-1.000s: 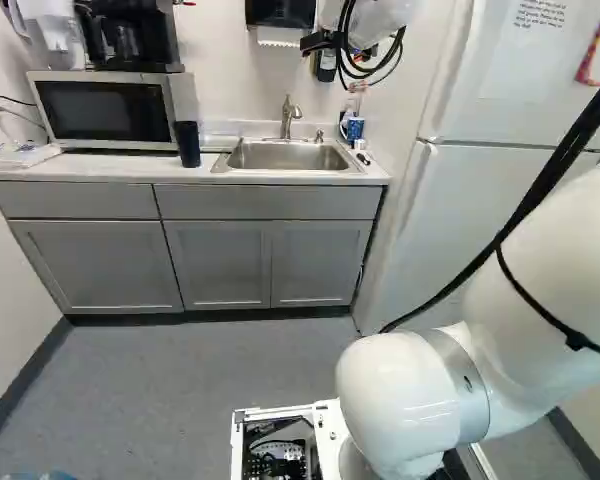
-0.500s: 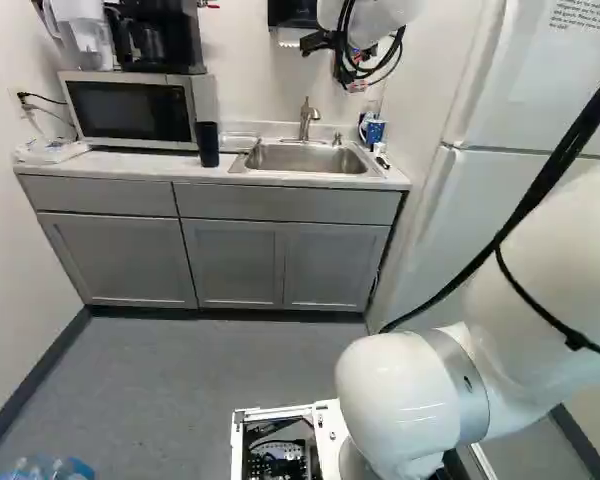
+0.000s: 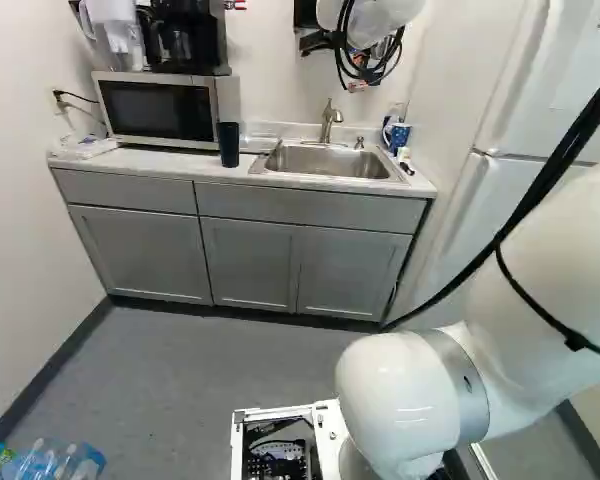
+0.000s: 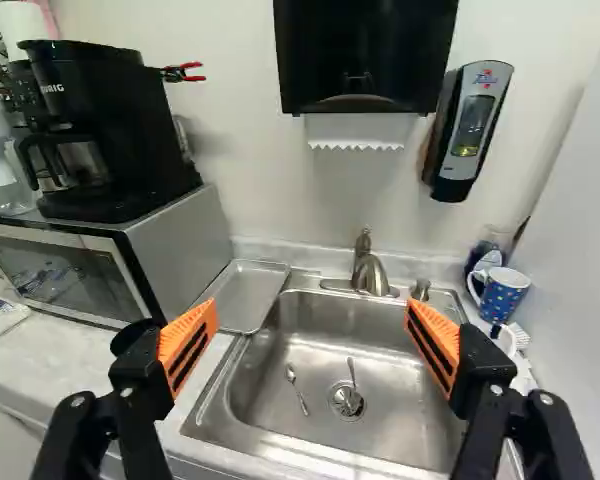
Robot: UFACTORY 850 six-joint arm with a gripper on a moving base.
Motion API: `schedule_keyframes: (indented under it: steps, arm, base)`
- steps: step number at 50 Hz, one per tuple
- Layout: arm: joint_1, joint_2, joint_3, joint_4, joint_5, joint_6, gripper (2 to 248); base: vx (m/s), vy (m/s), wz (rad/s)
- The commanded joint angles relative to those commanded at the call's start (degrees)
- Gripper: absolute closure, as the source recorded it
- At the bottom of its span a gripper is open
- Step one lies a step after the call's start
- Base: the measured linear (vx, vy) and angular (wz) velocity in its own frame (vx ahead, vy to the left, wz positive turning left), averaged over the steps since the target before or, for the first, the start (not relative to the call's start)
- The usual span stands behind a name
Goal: Rinse the cup and place it in the tray
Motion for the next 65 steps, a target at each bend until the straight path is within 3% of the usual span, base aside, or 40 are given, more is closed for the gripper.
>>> schedule_keyframes:
  steps: [40,65]
  arm:
    - [0.0,0.0,0.0,0.0,0.0,0.0,3]
    - [0.0,0.0,0.0,0.0,0.0,0.0,3]
  base:
    - [0.147,-0.015,0.225]
    - [0.159,-0.034,0.002]
